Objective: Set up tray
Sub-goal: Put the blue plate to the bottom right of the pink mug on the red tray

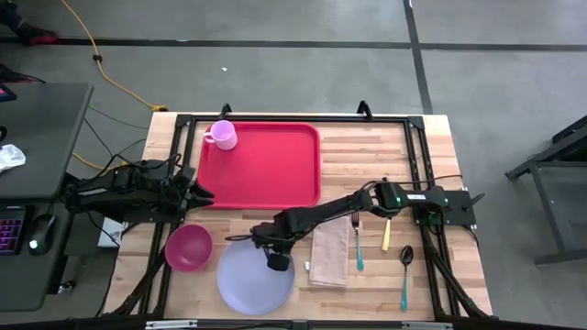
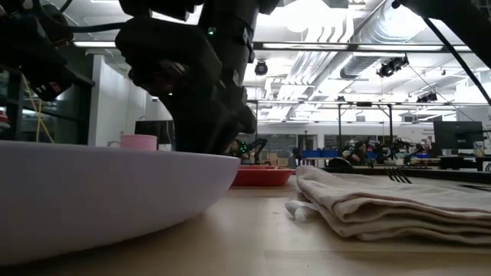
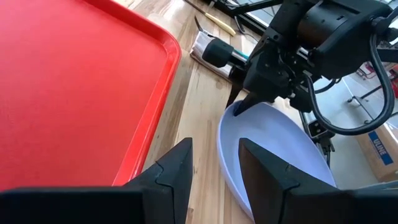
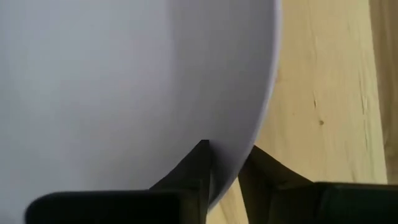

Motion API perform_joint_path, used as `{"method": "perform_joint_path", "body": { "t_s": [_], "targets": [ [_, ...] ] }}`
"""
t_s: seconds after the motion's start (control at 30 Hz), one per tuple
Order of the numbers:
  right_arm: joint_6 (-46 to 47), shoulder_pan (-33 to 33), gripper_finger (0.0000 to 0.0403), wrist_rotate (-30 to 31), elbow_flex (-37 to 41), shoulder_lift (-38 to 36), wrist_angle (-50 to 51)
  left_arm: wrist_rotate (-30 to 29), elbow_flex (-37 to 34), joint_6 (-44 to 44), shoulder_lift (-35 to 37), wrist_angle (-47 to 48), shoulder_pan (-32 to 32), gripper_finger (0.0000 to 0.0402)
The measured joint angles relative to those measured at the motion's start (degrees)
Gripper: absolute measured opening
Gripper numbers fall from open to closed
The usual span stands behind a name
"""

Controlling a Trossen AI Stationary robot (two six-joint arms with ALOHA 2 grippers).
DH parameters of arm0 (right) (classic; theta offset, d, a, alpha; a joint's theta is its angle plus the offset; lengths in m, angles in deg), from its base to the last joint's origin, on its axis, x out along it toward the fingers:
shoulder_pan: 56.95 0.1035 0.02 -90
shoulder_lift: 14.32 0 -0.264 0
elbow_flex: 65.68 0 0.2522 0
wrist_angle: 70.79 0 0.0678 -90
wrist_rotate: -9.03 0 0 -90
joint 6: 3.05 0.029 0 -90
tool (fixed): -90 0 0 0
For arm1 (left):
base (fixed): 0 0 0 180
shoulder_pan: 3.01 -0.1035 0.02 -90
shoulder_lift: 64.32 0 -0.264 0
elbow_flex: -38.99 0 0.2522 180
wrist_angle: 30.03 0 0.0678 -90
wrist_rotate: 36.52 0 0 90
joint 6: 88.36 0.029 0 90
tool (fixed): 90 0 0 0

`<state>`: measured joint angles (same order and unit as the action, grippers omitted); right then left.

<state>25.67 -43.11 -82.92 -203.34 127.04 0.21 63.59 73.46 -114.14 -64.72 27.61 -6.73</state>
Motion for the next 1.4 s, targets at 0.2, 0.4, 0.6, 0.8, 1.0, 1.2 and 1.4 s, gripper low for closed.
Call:
{"method": "perform_joint_path", "body": {
  "t_s": [0.2,0.4,0.6,0.8,1.0,1.2,1.4],
  "targets": [
    [0.2,0.0,0.0007,-1.2,0.0,0.0,-0.5,0.0,0.0,0.0,0.0,0.0,0.0,0.0161],
    [2.3,0.0,0.0004,-1.2,0.0,0.0,-0.4,0.0,0.0,0.0,0.0,0.0,0.0,0.0161],
    [3.0,-0.1,0.0001,-1.4,0.0,0.0,-0.5,0.0,0.0,0.0,0.0,0.0,0.0,0.0161],
    [4.5,-0.8,0.0000,-3.4,0.0,-0.1,-0.5,0.0,0.0,0.0,0.0,0.0,0.0,0.0161],
    [4.8,-1.7,0.0001,-4.6,-1.3,-1.1,-0.1,0.0,0.0,0.0,0.0,0.0,0.0,0.0161],
    [4.2,-2.6,0.0001,-5.2,-3.9,-1.7,3.6,0.0,0.0,0.1,0.0,0.0,0.0,0.0161],
    [3.8,-4.0,0.0001,-5.9,-4.1,-4.4,5.7,0.0,0.0,0.3,0.0,-0.1,0.0,0.0161]
  ]
}}
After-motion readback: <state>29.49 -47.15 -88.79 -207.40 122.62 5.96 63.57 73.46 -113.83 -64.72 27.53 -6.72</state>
